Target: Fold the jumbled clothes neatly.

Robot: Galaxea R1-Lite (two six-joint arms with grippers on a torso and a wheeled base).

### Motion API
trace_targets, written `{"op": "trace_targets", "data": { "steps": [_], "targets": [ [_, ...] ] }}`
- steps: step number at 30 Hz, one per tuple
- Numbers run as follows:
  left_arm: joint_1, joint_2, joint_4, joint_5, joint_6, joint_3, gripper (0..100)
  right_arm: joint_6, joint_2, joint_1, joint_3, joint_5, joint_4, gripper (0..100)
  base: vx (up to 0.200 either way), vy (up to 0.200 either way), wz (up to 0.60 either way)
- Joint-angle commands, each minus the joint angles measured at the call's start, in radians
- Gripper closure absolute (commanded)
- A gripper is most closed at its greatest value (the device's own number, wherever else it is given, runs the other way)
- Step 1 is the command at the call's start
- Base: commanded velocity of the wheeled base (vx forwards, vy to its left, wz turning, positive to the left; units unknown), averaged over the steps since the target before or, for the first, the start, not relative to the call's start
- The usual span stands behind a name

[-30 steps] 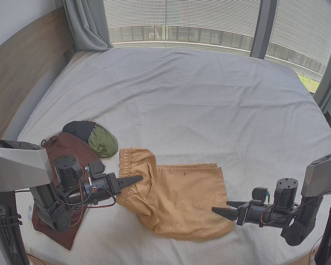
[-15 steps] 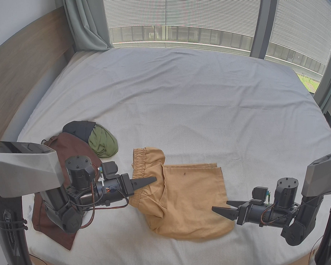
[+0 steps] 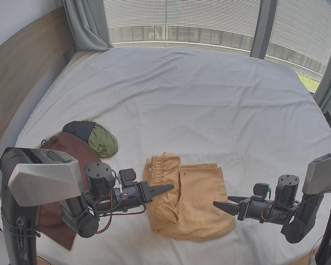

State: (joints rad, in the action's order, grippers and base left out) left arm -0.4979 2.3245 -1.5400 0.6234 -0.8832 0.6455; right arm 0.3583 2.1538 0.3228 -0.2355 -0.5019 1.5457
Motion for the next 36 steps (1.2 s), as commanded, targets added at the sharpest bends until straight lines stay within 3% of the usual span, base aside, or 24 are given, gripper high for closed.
{"op": "trace_targets", "data": {
  "steps": [1,12,27,28,36],
  "targets": [
    [-0.018,0.032,-0.002,0.001,-0.019,0.02,100,0.001,0.001,-0.008,-0.011,0.0,0.001,0,0.0,0.0,0.0],
    [-0.06,0.087,0.004,0.001,-0.105,0.1,100,0.002,0.0,-0.014,-0.021,0.0,0.001,0,0.0,0.0,0.0],
    [-0.08,0.145,0.004,-0.011,-0.108,0.144,100,0.002,0.001,-0.028,-0.034,0.002,0.001,0,0.0,0.0,0.0],
    [-0.08,0.15,0.006,-0.013,-0.108,0.154,0,0.002,0.0,-0.028,-0.034,0.002,0.001,0,0.0,0.0,0.0],
    [-0.076,0.154,-0.005,-0.017,-0.105,0.175,0,0.002,0.001,-0.028,-0.034,0.002,0.001,0,0.0,0.0,0.0]
  ]
}}
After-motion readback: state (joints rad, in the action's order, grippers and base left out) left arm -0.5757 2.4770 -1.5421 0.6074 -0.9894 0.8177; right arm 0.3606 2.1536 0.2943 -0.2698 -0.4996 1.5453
